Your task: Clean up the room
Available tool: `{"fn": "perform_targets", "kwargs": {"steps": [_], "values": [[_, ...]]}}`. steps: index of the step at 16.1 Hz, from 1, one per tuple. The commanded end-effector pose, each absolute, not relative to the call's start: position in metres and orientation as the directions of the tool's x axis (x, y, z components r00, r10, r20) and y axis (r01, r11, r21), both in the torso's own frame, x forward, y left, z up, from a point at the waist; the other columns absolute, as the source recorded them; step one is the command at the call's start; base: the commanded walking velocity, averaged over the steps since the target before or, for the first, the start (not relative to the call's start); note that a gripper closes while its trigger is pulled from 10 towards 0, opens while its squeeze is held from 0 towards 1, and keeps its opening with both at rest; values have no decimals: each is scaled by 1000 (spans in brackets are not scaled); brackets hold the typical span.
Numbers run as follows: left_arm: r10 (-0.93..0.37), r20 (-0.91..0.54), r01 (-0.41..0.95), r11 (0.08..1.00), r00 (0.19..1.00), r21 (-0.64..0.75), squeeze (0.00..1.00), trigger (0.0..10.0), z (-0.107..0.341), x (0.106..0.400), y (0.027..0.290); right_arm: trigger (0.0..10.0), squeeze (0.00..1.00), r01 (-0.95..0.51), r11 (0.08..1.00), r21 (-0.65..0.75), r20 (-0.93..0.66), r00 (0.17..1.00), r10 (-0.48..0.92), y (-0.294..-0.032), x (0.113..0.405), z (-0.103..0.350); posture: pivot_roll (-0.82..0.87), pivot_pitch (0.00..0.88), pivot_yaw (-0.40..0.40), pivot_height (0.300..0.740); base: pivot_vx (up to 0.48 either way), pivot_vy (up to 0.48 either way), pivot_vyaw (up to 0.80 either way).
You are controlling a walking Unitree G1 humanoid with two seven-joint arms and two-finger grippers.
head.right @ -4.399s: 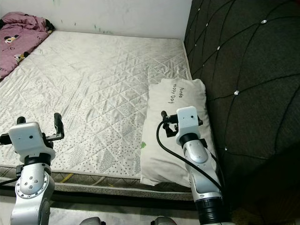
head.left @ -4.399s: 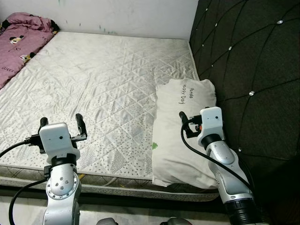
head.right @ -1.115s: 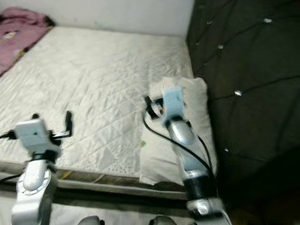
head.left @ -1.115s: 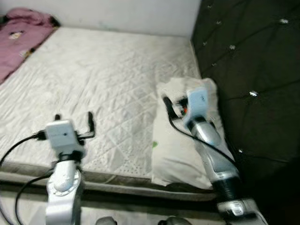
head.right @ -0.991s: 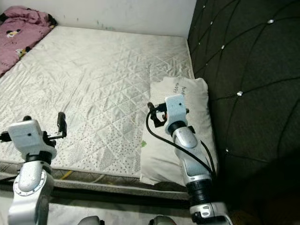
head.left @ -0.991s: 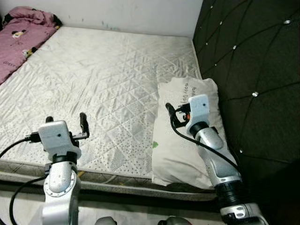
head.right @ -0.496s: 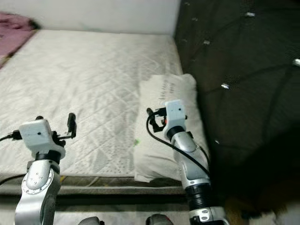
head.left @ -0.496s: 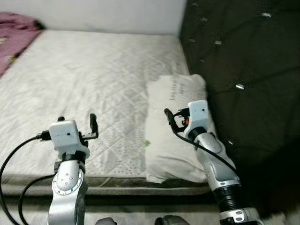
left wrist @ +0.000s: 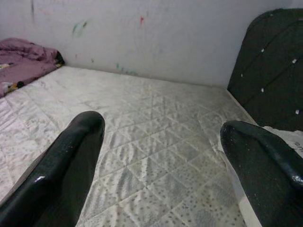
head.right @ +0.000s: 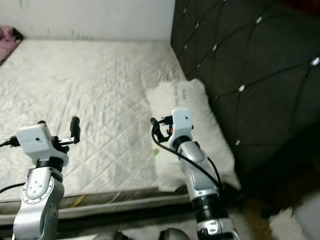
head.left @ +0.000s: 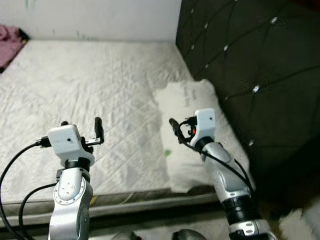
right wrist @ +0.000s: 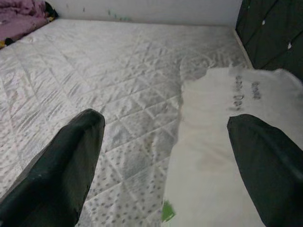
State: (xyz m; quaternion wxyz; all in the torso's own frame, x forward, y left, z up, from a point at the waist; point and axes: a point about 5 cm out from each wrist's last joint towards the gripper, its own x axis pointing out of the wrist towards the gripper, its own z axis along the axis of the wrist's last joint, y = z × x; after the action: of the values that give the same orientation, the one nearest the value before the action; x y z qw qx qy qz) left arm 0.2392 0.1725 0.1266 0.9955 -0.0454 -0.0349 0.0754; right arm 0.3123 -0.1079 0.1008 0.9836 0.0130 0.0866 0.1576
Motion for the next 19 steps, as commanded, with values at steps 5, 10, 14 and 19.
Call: {"fn": "perform_targets", "kwargs": {"steps": [5,10,14,19], "values": [[137,73,-126,982,988,-139,0,10000,130,242,167,10000,0,-381,920,-91,-121,921,369,-102,310,102,7,0,-25,740,0,480,0],[150,67,-138,977,986,-162,0,10000,129,241,169,10000,0,-397,918,-17,-150,909,390,-105,309,98,8,1,-26,740,0,480,0],[150,63,-137,974,987,-182,0,10000,130,243,168,10000,0,-402,916,12,-167,902,398,-105,309,97,4,4,-25,740,0,480,0],[151,60,-137,972,987,-192,0,10000,130,244,168,10000,0,-462,886,-31,-130,881,454,-98,307,101,-1,6,-25,740,0,480,0]]}}
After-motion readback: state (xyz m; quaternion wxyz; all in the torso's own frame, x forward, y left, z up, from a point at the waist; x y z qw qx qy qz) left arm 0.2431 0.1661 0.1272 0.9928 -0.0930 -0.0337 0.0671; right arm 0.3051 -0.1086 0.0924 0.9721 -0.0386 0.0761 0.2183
